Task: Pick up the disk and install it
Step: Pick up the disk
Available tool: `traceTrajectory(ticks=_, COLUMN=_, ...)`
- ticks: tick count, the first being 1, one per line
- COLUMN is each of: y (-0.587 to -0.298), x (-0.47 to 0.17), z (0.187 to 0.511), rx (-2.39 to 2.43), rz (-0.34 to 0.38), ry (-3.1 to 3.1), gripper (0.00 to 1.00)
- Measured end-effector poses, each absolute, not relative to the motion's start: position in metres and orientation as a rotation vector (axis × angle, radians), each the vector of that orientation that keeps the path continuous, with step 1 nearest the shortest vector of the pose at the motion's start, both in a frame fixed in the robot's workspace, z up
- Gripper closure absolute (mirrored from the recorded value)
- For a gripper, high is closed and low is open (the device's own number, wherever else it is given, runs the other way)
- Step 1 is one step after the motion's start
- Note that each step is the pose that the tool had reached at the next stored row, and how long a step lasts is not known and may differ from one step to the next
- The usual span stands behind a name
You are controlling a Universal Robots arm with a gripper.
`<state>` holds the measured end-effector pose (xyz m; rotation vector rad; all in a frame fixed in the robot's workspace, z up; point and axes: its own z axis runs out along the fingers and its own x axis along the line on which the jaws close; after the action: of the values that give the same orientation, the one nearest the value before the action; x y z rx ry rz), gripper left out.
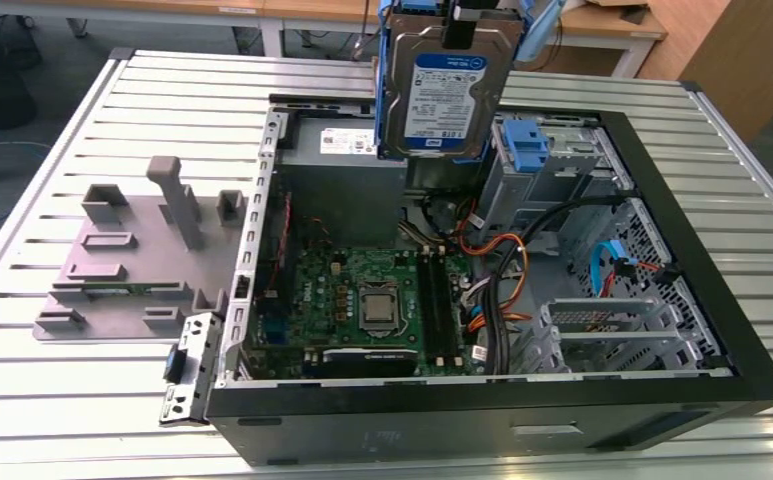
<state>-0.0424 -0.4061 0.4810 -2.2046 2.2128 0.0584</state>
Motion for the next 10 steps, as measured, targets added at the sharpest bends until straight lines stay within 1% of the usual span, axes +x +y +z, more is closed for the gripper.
traceTrajectory(ticks=10, y=-0.4109, x=-0.0424, z=0.4809, rx=-2.205, rz=0.058, ry=2.213, gripper=0.65)
